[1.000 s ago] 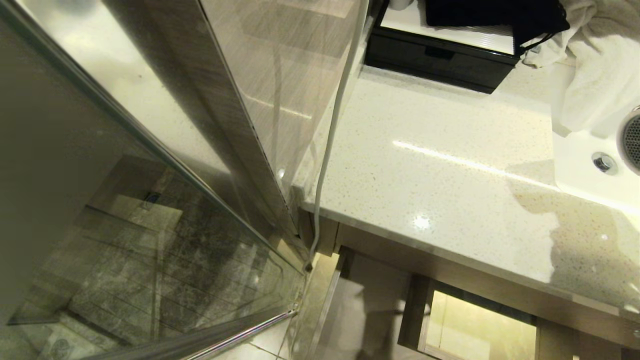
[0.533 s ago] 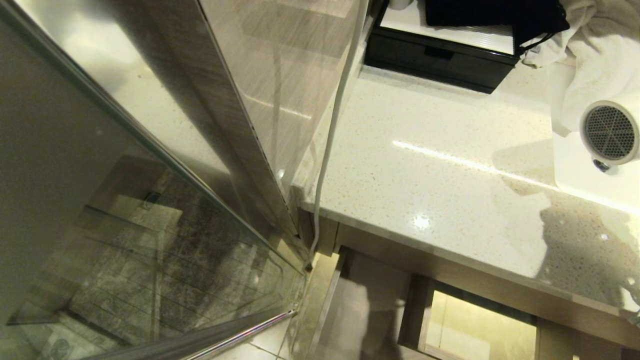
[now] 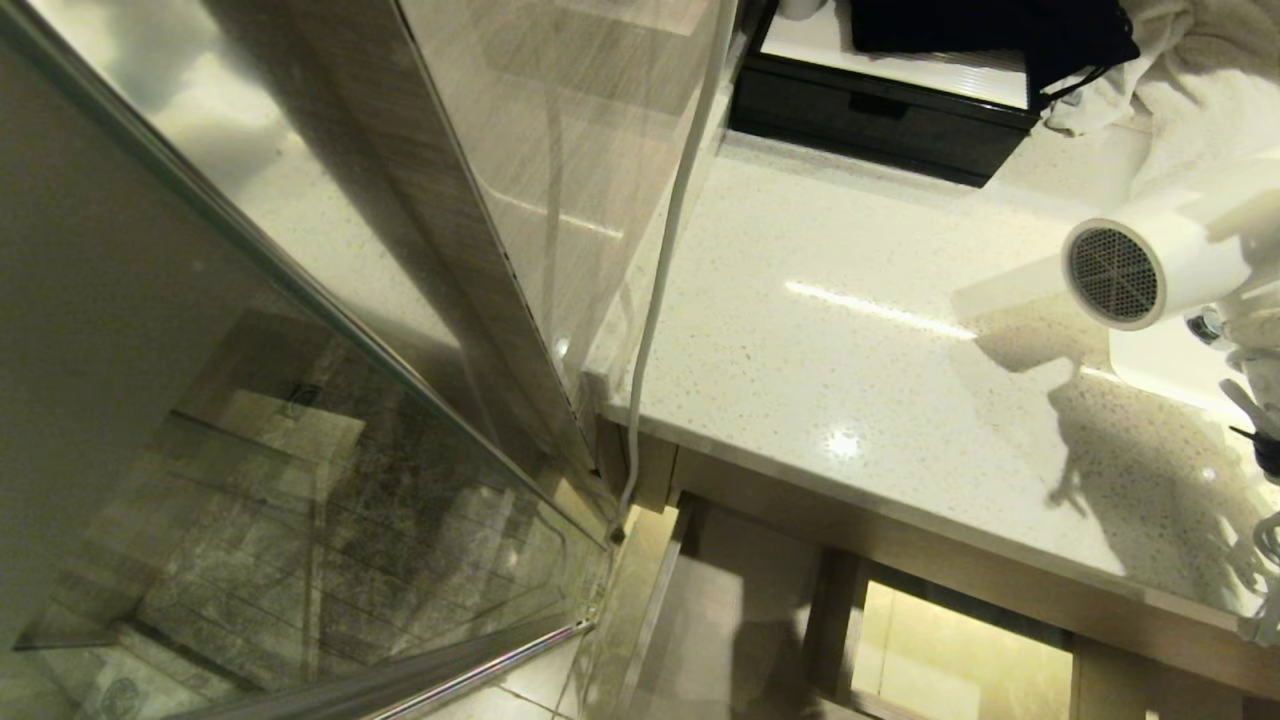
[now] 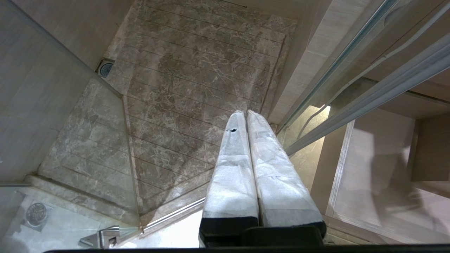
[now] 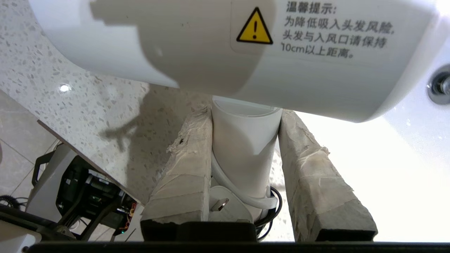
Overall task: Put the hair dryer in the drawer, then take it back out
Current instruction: Put it into the drawer
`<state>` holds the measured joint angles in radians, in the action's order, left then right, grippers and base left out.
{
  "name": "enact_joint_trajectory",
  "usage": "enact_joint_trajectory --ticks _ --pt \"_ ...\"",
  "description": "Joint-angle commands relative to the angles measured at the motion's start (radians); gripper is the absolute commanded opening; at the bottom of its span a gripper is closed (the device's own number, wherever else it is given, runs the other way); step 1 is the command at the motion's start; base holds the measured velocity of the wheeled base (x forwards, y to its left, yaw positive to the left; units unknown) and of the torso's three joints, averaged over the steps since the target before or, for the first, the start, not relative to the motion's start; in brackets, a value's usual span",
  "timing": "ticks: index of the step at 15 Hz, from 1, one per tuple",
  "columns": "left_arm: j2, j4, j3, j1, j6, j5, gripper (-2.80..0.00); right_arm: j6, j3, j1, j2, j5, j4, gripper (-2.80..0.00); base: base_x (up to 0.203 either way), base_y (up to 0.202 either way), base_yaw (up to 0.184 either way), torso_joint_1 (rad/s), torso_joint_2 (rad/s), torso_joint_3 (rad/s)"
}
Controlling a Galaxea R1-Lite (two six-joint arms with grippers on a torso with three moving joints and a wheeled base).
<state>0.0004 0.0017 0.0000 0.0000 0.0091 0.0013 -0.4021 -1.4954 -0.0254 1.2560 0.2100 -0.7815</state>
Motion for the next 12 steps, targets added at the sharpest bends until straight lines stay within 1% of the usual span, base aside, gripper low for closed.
enact_joint_trajectory --ticks 1,4,8,12 --pt "0.0 0.0 0.0 0.0 0.0 0.0 -2.8 -0.002 -0.022 0.027 0.051 0.002 0.004 -2.8 0.0 0.0 0.0 0.0 0.0 0.0" --pt "0.0 0.0 0.0 0.0 0.0 0.0 -2.8 0.002 -0.022 0.075 0.077 0.002 0.015 -2.8 0.0 0.0 0.0 0.0 0.0 0.0" --pt "0.0 0.0 0.0 0.0 0.0 0.0 -2.8 0.002 -0.021 0.101 0.105 0.009 0.015 -2.8 0.0 0.0 0.0 0.0 0.0 0.0" --pt "0.0 0.0 0.0 0.0 0.0 0.0 -2.8 0.002 -0.025 0.105 0.148 0.096 0.032 -2.8 0.0 0.0 0.0 0.0 0.0 0.0"
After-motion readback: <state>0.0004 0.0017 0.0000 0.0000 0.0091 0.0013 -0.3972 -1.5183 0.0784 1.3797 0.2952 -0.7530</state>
